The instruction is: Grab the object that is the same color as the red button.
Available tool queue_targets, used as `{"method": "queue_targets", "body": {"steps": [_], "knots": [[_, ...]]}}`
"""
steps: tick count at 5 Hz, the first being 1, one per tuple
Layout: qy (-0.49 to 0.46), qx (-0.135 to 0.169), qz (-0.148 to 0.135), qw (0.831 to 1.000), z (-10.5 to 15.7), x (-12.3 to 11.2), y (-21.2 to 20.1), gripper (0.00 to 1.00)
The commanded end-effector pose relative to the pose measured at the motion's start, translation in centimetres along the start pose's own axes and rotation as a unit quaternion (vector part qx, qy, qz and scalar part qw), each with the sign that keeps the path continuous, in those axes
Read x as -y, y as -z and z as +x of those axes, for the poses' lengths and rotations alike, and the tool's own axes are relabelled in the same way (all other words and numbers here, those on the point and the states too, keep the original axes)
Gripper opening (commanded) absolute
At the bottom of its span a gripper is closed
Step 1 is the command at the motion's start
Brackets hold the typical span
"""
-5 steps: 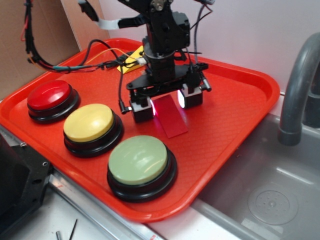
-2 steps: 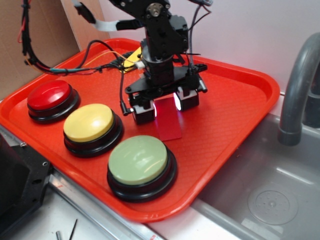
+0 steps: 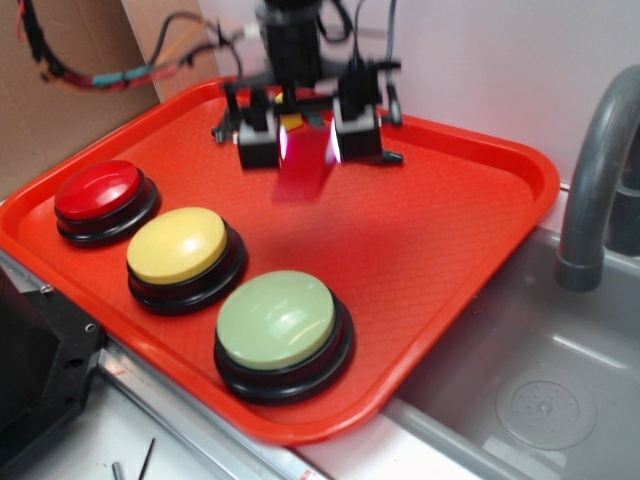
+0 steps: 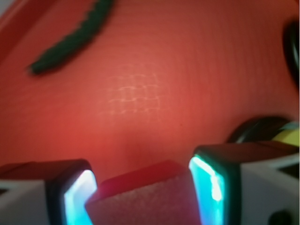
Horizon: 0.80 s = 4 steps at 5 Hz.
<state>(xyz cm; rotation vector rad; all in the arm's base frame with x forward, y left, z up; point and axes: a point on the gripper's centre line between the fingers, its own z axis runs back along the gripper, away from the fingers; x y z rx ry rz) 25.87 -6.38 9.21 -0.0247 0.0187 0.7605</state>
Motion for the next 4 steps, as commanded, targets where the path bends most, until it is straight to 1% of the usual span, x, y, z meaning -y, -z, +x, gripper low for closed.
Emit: {"method": "queue_targets", "body": {"steps": [1,2,3,4], "knots": [[0.164,-0.025,0.003,0.986,0.8,0.8,-8.5,0.00],[0.199,0.020,0.004,0.980,-0.2,0.3,-11.5,0.00],[0.241,0.053,-0.019,0.969,-1.2,-0.6,-13.1,0.00],[0.243,0.050,-0.038,0.968,-1.1,-1.4,-12.9,0.00]]}}
